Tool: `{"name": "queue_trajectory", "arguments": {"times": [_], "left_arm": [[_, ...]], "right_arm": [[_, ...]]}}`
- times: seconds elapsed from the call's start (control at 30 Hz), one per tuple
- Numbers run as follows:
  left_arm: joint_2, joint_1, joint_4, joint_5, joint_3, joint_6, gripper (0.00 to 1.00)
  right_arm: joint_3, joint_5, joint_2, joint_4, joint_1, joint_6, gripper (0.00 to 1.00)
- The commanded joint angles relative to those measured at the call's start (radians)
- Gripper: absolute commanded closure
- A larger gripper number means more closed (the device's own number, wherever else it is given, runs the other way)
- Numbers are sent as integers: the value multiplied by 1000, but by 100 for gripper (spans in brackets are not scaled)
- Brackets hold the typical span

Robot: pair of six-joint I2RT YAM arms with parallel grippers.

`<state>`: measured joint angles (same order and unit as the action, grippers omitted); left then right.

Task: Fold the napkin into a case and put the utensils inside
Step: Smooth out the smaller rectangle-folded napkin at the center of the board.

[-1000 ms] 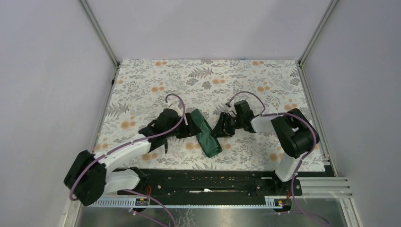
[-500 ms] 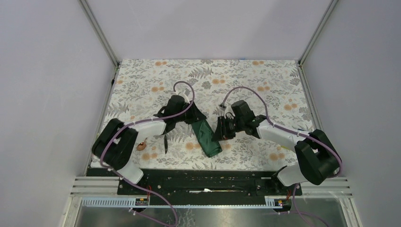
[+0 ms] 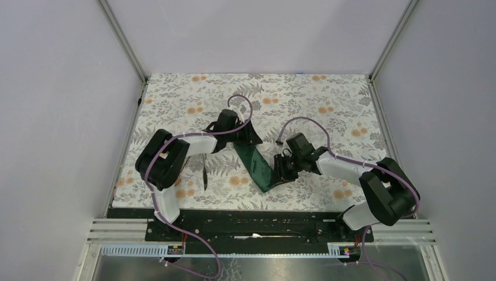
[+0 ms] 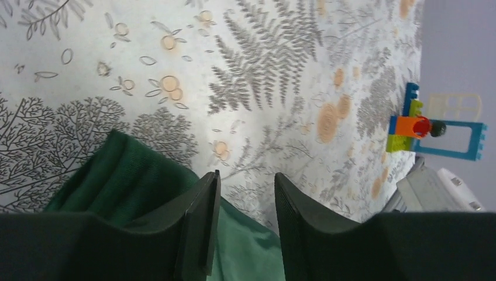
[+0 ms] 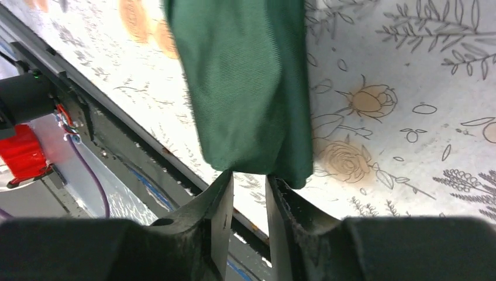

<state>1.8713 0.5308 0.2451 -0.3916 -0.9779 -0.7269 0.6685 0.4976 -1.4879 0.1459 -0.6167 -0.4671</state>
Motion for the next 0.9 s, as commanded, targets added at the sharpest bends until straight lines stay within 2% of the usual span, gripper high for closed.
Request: {"name": "queue_trajectory", "arguments": {"times": [0.0, 0.13, 0.23, 0.47, 0.57, 0.7, 0.87], "left_arm": [[-134, -6, -41, -56, -59, 45, 53], [-153, -32, -46, -44, -35, 24, 56], [-110, -70, -28, -40, -9, 16, 57], [73, -128, -6, -38, -49, 49, 60], [121, -129, -34, -9, -75, 67, 60], [82, -128, -71, 6, -79, 72, 59], [-60, -127, -109, -43, -59, 55, 48]], "right_arm": [[117, -48, 79, 120, -33, 40, 65], [156, 11, 62, 59, -81, -18, 61], [143, 44, 26, 0, -85, -51, 60], [53, -88, -34, -34, -83, -12, 58], [28, -237, -51, 7, -84, 14, 58], [84, -449, -27, 195, -84, 61, 58], [175, -439, 98, 322, -89, 52, 53]]}}
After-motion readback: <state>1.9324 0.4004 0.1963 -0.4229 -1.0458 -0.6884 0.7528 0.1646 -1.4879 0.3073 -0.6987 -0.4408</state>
